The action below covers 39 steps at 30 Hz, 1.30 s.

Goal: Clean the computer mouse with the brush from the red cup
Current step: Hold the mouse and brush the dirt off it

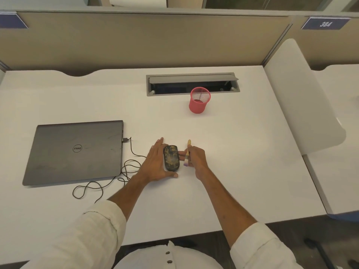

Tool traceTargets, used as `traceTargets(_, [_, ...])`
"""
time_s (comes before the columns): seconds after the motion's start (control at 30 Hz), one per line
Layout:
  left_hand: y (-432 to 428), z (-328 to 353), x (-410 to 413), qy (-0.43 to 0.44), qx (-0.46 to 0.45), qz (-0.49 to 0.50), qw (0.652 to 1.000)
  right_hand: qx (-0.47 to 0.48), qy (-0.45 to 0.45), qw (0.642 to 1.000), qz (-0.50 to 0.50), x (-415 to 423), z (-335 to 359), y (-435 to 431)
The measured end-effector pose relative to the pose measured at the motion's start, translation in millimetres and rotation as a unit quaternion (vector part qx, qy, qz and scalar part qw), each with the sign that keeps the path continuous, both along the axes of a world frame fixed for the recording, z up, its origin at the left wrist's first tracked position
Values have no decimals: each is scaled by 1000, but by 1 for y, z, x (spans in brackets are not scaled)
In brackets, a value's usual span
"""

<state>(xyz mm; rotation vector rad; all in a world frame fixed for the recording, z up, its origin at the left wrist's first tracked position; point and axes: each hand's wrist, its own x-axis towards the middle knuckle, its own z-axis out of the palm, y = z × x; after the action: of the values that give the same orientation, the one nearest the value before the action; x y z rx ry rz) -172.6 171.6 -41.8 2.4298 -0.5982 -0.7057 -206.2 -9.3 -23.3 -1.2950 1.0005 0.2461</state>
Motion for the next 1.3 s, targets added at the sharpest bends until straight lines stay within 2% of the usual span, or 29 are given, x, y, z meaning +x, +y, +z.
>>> traceTargets(0.47, [-11, 17, -38, -34, -41, 15, 998, 10, -21, 1000, -10, -32, 15, -11])
traceTargets(0.9, [-12, 27, -108, -70, -29, -1, 997, 6, -68, 997, 23, -102, 25, -19])
traceTargets(1.17, [-6, 36, -146, -65, -52, 12, 996, -4, -79, 996, 44, -144, 34, -21])
traceTargets(1.3, [1, 37, -161, -72, -56, -18, 996, -67, -88, 994, 17, -168, 31, -20])
